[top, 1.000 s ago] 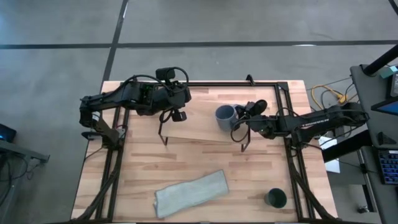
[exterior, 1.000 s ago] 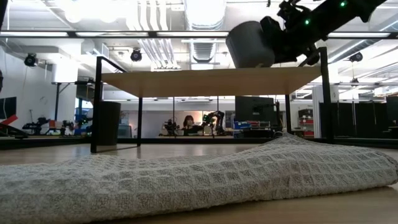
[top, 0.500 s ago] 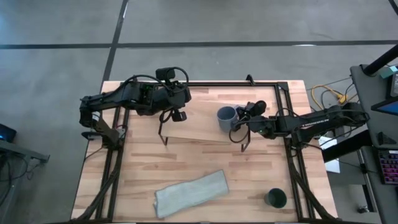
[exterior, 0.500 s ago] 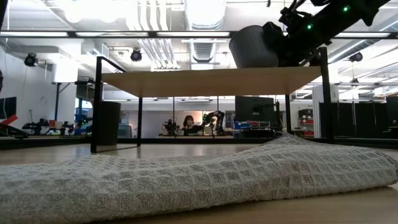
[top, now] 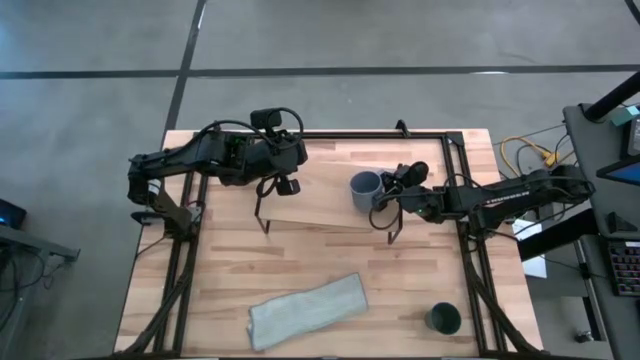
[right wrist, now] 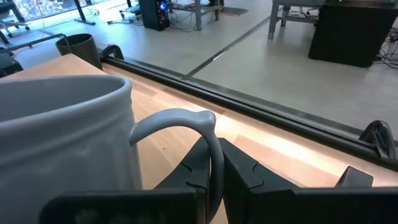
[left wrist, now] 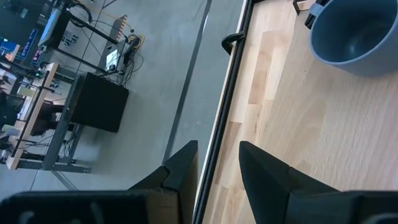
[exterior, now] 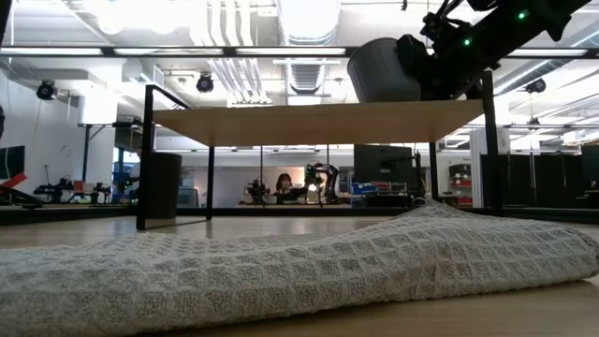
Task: Stack small to large cups/mugs on shelf
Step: Put the gray mug on the shelf, then put the green cup on the shelf
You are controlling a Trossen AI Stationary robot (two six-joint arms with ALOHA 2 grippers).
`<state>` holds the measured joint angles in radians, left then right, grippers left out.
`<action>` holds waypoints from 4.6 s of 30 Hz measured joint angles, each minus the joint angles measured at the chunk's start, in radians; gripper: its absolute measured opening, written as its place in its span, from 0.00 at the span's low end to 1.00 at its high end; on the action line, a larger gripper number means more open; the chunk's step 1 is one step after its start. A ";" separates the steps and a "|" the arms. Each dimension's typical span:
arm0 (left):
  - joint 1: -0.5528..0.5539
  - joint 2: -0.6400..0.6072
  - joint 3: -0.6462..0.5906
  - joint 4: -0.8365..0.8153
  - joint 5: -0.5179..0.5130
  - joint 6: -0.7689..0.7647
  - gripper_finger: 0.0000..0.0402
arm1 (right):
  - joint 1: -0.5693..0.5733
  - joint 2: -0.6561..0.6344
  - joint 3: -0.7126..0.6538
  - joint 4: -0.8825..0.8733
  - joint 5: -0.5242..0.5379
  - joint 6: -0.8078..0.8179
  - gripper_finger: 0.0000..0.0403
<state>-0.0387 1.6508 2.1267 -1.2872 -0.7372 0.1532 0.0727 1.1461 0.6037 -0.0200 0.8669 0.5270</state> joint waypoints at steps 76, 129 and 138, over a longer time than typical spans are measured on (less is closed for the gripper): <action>0.144 0.000 -0.545 0.671 0.474 -0.148 0.00 | 0.106 -0.314 0.014 0.168 -0.186 -0.188 0.02; 0.149 0.097 -0.671 1.052 0.706 -0.174 0.00 | 0.106 -0.314 0.014 0.175 -0.186 -0.187 0.02; 0.153 0.034 -0.670 0.926 0.651 -0.173 0.00 | 0.106 -0.326 0.014 0.174 -0.186 -0.195 0.02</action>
<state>0.1143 1.6846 1.4563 -0.3616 -0.0867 -0.0195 0.1783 0.8204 0.6174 0.1536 0.6808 0.3317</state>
